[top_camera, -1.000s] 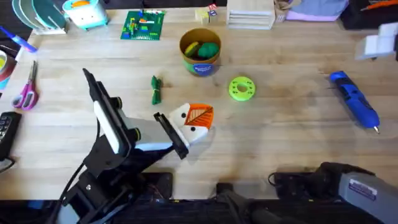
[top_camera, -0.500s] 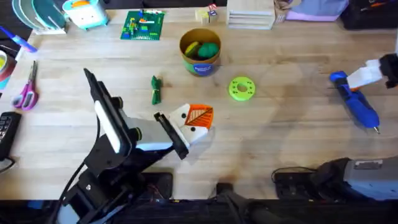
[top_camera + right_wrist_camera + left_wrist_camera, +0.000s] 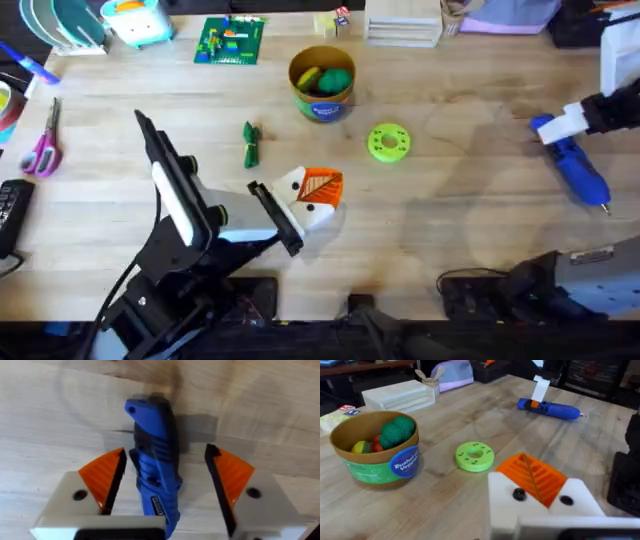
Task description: Pick up the gripper from the table and insert it into the empty holder that is missing its gripper. Then pick up a screw, insert it into the mounting hole, and use the screwdriver to tighten it. Finally, clean up the table by picking up the vegetable and placing it into the bucket.
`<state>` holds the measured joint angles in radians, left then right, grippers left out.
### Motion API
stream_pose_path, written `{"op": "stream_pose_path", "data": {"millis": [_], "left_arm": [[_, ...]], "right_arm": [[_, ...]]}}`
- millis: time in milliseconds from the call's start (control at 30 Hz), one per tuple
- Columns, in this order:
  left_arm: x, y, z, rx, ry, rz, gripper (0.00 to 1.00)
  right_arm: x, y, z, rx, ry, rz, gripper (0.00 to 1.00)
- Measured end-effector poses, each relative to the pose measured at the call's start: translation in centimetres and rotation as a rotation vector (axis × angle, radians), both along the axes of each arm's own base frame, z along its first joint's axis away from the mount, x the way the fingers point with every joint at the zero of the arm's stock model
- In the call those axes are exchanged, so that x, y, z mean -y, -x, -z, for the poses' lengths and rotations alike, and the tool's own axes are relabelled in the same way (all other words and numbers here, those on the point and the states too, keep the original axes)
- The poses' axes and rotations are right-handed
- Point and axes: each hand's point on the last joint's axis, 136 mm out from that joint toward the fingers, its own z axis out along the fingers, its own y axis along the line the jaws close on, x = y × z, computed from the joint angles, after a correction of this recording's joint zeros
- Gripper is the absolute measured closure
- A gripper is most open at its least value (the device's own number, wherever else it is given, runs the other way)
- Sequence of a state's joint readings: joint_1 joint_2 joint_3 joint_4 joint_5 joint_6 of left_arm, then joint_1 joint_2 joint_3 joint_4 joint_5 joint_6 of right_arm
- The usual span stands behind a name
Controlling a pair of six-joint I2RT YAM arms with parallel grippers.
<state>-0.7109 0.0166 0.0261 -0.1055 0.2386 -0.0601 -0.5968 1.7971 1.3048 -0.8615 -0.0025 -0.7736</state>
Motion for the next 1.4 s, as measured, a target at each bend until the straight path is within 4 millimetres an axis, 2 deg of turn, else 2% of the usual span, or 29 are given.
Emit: {"op": "stream_pose_path", "data": {"millis": [367, 833, 900, 1133, 1300, 1333, 1400], "left_arm": [[0.0, 0.0, 0.0, 0.000, 0.000, 0.000, 0.988], [0.0, 0.0, 0.0, 0.000, 0.000, 0.000, 0.988], [0.0, 0.0, 0.0, 0.000, 0.000, 0.000, 0.988], [0.0, 0.0, 0.0, 0.000, 0.000, 0.000, 0.988], [0.0, 0.0, 0.0, 0.000, 0.000, 0.000, 0.988], [0.0, 0.0, 0.0, 0.000, 0.000, 0.000, 0.988], [0.0, 0.0, 0.0, 0.000, 0.000, 0.000, 0.988]], "right_arm": [[-0.6, -0.1, 2.6, -0.054, -0.038, -0.028, 0.022], [-0.8, -0.2, 2.9, -0.062, -0.042, -0.037, 0.157], [-0.7, -0.2, 2.9, -0.061, -0.040, -0.040, 0.220], [-0.6, -0.3, 2.9, -0.058, -0.034, -0.039, 0.563], [-0.3, -0.4, 3.0, -0.053, -0.024, -0.045, 0.936], [-0.3, -0.5, 3.0, -0.050, -0.024, -0.043, 0.974], [-0.3, -0.6, 3.0, -0.047, -0.023, -0.041, 0.978]]}}
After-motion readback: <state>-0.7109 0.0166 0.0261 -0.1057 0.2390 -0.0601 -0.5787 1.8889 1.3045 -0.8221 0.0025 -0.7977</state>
